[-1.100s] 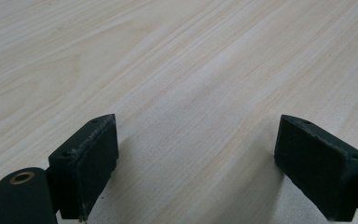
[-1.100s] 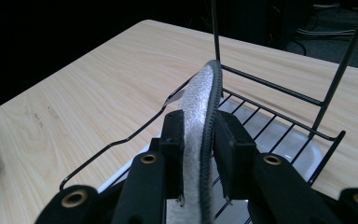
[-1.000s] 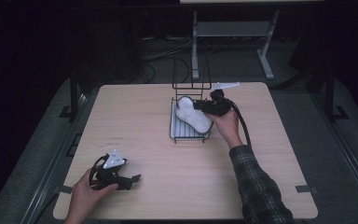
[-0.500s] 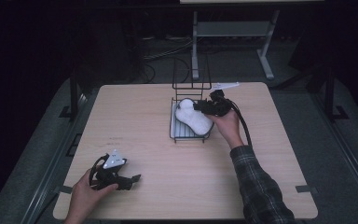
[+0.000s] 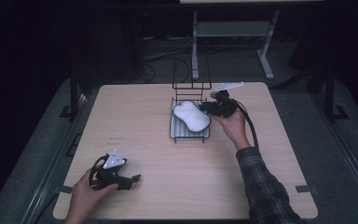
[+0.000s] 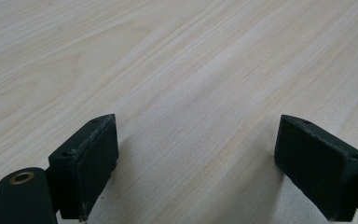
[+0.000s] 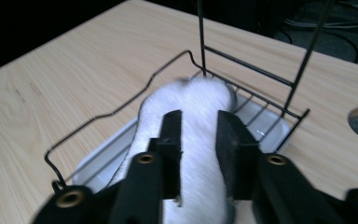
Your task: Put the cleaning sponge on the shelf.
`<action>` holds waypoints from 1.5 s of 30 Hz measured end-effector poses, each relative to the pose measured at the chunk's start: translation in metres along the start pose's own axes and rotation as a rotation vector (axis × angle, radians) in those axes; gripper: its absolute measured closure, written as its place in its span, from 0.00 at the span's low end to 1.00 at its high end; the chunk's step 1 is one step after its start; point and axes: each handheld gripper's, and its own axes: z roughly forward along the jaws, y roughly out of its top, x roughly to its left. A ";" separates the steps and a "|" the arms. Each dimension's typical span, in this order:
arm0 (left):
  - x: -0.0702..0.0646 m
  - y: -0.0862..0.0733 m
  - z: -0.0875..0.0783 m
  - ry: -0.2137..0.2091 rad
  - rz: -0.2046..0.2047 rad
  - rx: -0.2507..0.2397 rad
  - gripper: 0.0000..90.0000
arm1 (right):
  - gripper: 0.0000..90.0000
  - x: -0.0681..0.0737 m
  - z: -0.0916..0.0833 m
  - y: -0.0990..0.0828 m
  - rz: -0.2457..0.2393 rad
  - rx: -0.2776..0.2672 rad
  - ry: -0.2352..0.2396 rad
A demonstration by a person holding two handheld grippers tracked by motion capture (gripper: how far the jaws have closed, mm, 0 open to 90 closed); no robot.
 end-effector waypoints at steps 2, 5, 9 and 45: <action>0.000 0.000 0.000 0.000 -0.001 0.000 0.14 | 0.92 -0.002 -0.002 -0.003 -0.003 0.001 -0.009; 0.000 0.000 0.000 0.000 -0.001 0.000 0.14 | 0.99 -0.007 -0.004 -0.008 -0.004 0.008 -0.018; 0.000 0.000 0.000 -0.001 -0.002 -0.001 0.14 | 1.00 -0.012 -0.004 -0.016 0.002 0.036 -0.037; 0.000 0.000 0.000 -0.001 -0.002 -0.001 0.14 | 0.99 0.011 0.021 -0.029 -0.077 0.163 0.045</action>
